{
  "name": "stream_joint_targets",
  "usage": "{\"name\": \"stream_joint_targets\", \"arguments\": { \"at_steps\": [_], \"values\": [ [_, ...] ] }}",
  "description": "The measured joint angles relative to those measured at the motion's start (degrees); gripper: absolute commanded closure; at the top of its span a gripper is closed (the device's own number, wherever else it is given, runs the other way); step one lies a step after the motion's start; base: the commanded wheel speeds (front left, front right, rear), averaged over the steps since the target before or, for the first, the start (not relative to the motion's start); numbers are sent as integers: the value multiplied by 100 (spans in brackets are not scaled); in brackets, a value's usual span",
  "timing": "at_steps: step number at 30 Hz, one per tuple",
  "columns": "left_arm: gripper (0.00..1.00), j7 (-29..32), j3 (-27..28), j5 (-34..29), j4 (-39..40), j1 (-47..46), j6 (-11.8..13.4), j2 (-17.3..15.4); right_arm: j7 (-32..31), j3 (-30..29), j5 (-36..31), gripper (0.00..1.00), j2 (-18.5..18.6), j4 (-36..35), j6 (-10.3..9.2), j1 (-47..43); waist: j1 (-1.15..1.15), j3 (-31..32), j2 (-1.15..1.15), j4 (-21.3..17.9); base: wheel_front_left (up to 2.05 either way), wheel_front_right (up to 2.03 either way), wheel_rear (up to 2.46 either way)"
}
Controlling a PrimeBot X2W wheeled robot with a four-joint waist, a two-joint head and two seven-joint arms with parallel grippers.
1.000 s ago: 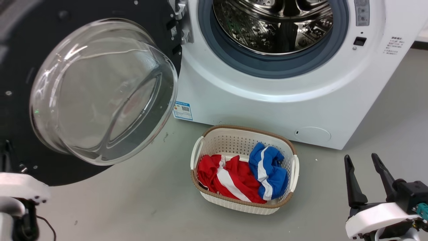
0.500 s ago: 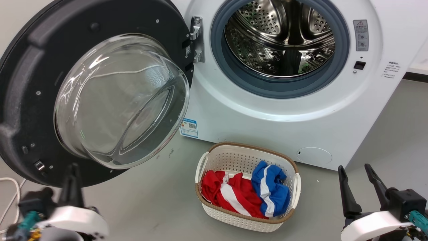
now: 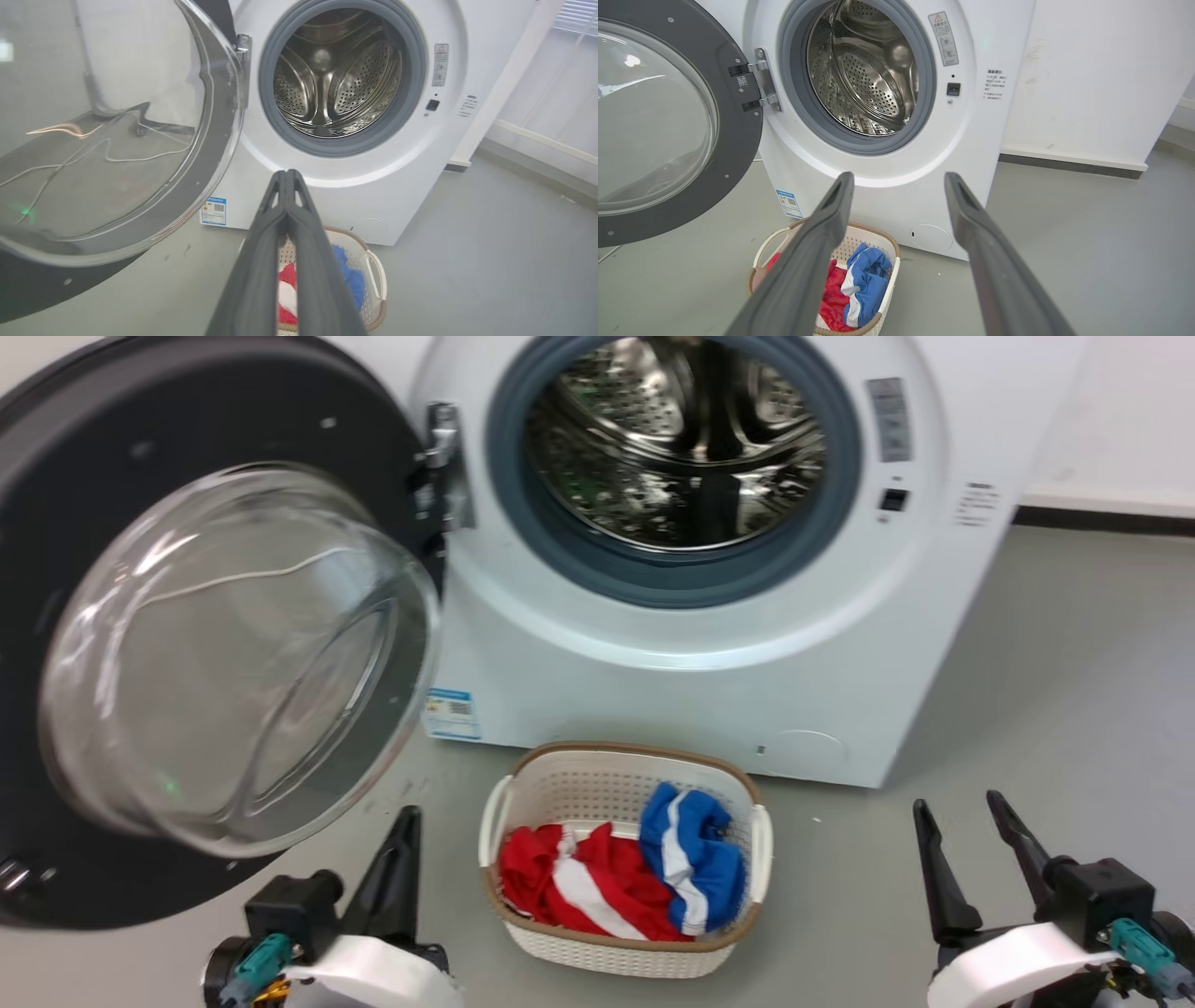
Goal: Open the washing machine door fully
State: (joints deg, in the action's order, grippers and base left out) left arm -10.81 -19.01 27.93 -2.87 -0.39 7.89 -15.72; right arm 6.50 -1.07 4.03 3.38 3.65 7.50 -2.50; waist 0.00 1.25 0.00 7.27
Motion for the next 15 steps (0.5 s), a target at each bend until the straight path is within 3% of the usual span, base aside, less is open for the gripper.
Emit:
{"name": "stream_joint_targets", "arguments": {
  "at_steps": [4,7,8,10,11,12,15],
  "values": [
    [96,-101,-75,-63,-252,-154,-62,18,0,52,2,0,16,49,0,37,0,-3,0,-359,0,0,0],
    [82,-151,-94,-99,-412,-248,-82,32,9,49,3,0,18,70,0,39,0,-4,0,-624,0,0,0],
    [75,-156,-98,-105,-459,-257,-83,33,10,55,3,0,19,80,0,38,0,-4,0,-708,0,0,0],
    [49,-177,-101,-107,-545,-274,-86,42,14,73,12,0,19,104,0,39,0,-4,0,-861,0,0,0],
    [18,-191,-98,-107,-583,-290,-83,45,27,92,14,0,20,113,0,38,0,-4,0,-931,0,0,0],
    [0,-209,-93,-111,-611,-308,-82,48,32,107,19,0,20,119,0,37,0,-5,0,-993,0,0,0],
    [0,-233,-76,-145,-690,-328,-35,54,54,147,40,0,23,140,0,38,0,-8,0,-1138,0,0,0]
  ]
}}
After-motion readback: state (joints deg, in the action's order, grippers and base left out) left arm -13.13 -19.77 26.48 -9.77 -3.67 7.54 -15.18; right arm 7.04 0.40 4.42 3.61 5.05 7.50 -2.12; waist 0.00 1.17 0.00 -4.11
